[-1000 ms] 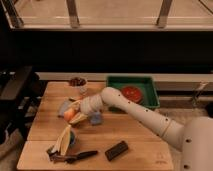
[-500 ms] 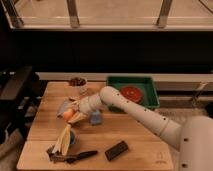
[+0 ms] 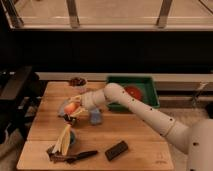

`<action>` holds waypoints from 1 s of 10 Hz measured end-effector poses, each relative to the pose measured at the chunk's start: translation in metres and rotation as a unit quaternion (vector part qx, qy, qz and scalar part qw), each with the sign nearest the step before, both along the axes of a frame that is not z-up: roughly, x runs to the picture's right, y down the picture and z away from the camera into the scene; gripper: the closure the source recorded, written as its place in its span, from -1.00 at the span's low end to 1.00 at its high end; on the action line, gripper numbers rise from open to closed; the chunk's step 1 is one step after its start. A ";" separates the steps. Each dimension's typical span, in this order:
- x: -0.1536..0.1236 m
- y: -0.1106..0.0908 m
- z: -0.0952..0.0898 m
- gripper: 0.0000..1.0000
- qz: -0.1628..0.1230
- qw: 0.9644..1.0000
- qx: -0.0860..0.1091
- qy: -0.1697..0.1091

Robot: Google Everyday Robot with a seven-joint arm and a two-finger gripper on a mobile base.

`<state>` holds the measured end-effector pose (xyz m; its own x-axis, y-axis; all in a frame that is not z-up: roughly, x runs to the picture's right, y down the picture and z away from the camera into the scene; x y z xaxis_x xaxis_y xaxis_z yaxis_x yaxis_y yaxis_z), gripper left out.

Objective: Place apple in tray

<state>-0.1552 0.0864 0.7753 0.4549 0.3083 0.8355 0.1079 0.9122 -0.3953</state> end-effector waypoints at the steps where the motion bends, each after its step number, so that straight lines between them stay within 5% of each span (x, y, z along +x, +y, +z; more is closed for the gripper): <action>1: 0.013 -0.010 -0.002 1.00 0.015 1.000 0.007 0.007; 5: 0.093 -0.052 -0.003 1.00 0.065 0.996 0.029 0.060; 8: 0.169 -0.069 0.009 1.00 0.102 0.987 0.016 0.121; 10: 0.170 -0.069 0.010 1.00 0.102 0.987 0.014 0.123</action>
<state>0.0149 0.0177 0.7851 0.5756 0.3917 0.7178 -0.1741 0.9164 -0.3604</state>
